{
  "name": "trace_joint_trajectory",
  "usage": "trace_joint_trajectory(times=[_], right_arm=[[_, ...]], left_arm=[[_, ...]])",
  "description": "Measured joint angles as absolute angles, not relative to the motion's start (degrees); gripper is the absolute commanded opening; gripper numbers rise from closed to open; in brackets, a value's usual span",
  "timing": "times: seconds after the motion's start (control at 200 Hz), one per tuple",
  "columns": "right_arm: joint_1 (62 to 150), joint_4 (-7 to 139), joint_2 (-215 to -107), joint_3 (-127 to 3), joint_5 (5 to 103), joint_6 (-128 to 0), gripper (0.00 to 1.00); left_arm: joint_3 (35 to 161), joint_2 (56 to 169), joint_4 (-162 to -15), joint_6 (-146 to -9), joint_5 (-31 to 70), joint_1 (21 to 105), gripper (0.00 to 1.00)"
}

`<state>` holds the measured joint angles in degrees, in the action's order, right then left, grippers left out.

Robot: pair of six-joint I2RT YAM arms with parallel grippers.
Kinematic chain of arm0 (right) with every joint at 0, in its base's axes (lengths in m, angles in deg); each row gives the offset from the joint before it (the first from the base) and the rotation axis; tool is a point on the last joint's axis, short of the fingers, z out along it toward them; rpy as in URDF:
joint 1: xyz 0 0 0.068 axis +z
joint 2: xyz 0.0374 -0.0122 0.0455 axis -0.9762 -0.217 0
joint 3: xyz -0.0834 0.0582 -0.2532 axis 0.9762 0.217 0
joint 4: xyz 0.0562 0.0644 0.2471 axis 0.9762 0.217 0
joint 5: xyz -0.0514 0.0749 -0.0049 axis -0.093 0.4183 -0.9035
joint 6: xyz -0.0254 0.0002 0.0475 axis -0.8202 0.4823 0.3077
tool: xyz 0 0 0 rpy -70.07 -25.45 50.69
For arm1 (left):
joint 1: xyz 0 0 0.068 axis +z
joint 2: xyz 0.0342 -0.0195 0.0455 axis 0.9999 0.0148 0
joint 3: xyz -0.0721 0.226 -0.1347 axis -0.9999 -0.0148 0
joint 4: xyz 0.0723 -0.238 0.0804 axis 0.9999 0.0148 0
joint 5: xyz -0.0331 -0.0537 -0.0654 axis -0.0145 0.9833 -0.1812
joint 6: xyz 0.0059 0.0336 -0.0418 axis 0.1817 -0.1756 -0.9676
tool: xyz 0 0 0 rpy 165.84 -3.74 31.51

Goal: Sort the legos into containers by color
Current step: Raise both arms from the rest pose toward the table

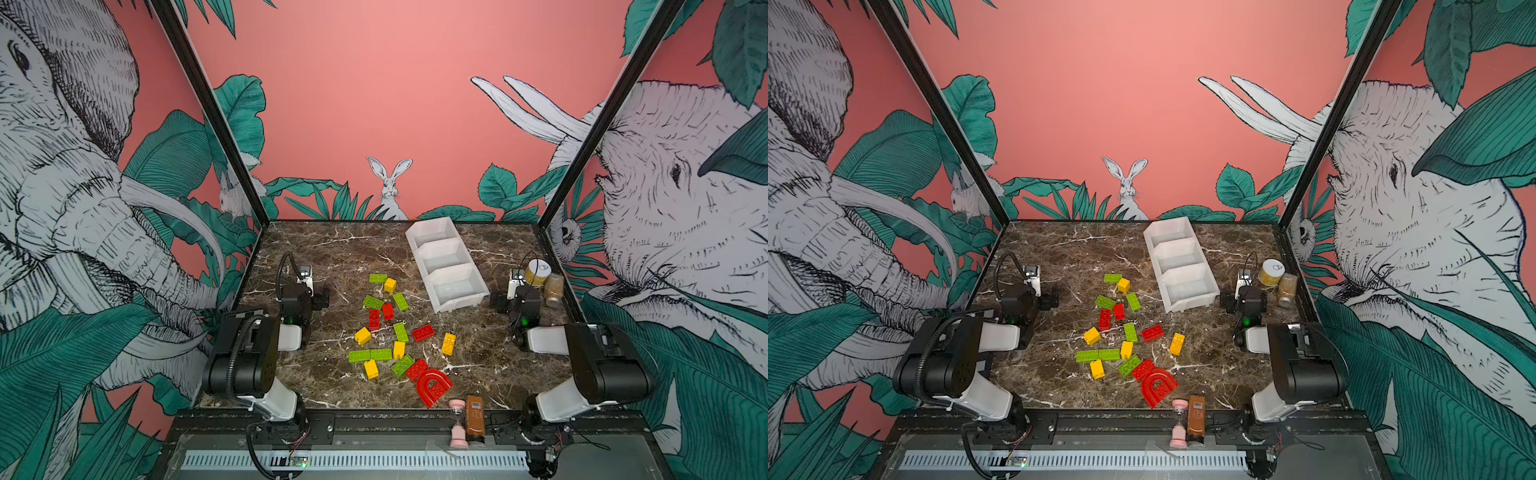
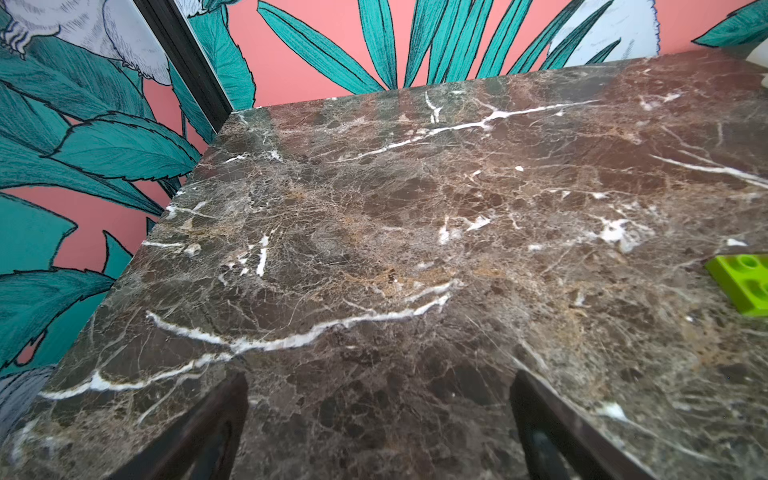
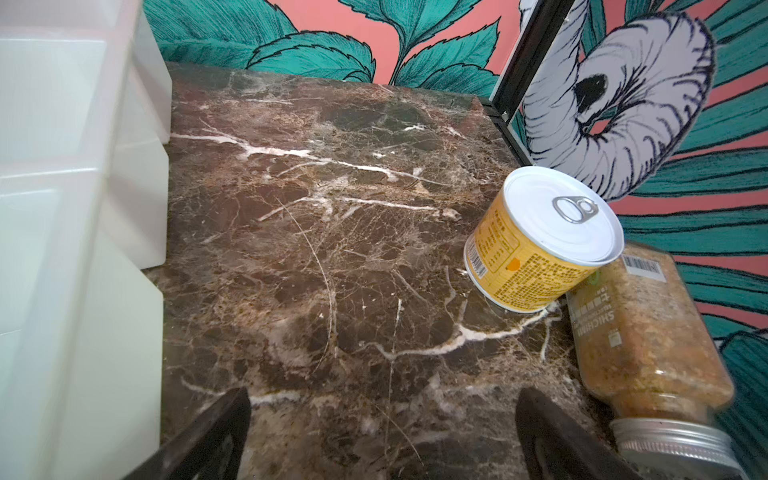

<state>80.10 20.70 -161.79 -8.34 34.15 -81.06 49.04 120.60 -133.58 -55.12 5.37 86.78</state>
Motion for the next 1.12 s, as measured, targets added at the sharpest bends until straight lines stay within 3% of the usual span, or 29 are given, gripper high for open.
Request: trace_joint_trajectory(times=[0.955, 1.115], right_arm=[[80.1, 20.7, -161.8, -8.4, 34.3, -81.1, 0.95], [80.1, 37.8, -156.5, -16.6, 35.2, -81.1, 0.91]], left_arm=[[49.0, 120.6, -133.6, -55.1, 5.2, 86.7, 0.99], [50.4, 118.9, -128.4, -55.1, 5.1, 86.6, 0.99]])
